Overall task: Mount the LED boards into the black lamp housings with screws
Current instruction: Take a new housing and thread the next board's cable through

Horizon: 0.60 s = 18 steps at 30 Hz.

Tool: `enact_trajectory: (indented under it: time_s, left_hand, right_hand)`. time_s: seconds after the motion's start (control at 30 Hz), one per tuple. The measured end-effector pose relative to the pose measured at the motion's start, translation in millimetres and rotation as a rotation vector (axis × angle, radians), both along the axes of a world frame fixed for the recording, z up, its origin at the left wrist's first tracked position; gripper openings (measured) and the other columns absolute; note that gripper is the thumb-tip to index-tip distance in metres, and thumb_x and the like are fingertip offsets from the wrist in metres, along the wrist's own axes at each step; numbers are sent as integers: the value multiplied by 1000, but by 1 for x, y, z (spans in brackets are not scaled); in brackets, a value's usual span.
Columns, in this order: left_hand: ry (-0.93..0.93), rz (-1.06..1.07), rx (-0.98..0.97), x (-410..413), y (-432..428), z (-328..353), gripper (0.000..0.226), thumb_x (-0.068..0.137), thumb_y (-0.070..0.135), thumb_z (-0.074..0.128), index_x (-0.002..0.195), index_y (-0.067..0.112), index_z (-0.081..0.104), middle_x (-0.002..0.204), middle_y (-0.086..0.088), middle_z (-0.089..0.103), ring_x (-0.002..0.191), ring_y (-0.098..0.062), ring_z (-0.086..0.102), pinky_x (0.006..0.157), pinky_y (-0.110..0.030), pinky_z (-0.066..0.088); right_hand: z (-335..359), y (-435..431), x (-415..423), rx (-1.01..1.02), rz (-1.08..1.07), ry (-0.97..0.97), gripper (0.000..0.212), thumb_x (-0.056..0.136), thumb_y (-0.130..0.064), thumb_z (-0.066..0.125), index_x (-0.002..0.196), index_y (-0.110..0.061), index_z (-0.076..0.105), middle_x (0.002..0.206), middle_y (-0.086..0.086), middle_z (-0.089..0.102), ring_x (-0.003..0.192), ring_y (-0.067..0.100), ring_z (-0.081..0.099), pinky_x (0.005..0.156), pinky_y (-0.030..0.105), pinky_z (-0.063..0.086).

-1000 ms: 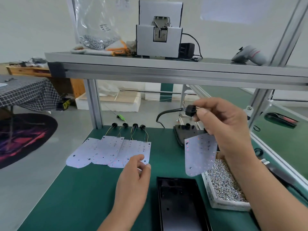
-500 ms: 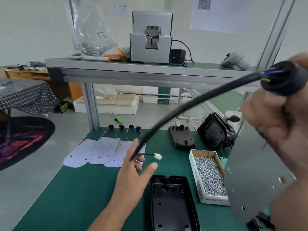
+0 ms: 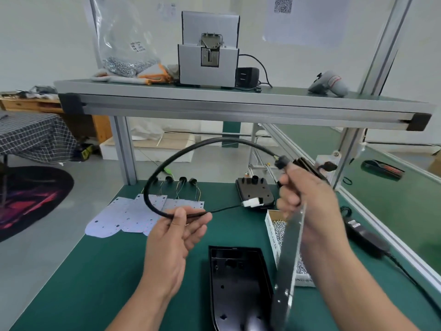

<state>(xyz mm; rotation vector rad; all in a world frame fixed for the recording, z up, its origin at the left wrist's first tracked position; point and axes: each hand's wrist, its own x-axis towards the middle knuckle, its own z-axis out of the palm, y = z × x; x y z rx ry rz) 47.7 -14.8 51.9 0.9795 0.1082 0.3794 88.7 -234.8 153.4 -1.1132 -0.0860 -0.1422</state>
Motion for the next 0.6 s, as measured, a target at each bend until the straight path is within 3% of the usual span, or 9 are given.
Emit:
enact_trajectory:
  time_s: [0.1,0.2,0.27,0.37,0.47,0.53,0.6]
  left_hand:
    - [21,-212,-161,-6,-7,1,31,99,23,60,110,-4,68,122,-30,73,115,-41,74,75,-31,66]
    - [34,-371,-173,-10,-14,0,19,97,16,60,106,0,65,123,-33,72,112,-41,75,77,-37,66]
    - [42,-443,-105,-12,-15,0,15,96,13,66,105,1,67,113,-29,74,95,-33,78,71,-35,63]
    - [71,-488,-7,-14,-16,2,40,90,30,66,110,-4,67,102,-22,72,82,-26,72,69,-32,59]
    - [46,-566,-10,-17,-16,5,76,81,55,83,119,-7,62,123,-29,70,106,-38,73,80,-43,62]
    - [31,-582,74,-20,-16,6,90,72,58,92,123,-7,58,135,-32,66,123,-45,68,86,-49,62]
    - [31,-589,135,-21,-16,8,96,66,54,98,125,-8,55,139,-31,63,127,-47,66,90,-54,62]
  right_hand:
    - [-19,24,10,154,-56,116,9,108,-9,58,111,-2,62,72,6,56,48,11,48,40,19,40]
    - [-30,39,20,260,-139,138,16,108,-1,54,121,-5,63,73,8,60,66,23,73,62,32,65]
    - [-34,43,24,262,-153,96,29,106,4,51,129,-9,63,73,7,61,79,29,78,80,41,67]
    - [-42,48,27,175,-176,33,40,105,6,47,133,-14,67,73,5,59,77,23,73,83,38,66]
    - [-50,51,28,114,-219,-3,41,105,6,46,134,-15,67,78,5,57,77,20,65,88,33,62]
    - [-54,52,28,117,-240,27,41,105,7,46,132,-15,67,82,8,56,80,20,63,93,36,62]
    - [-56,55,28,118,-264,62,42,104,7,47,130,-17,68,85,10,56,82,20,62,97,38,61]
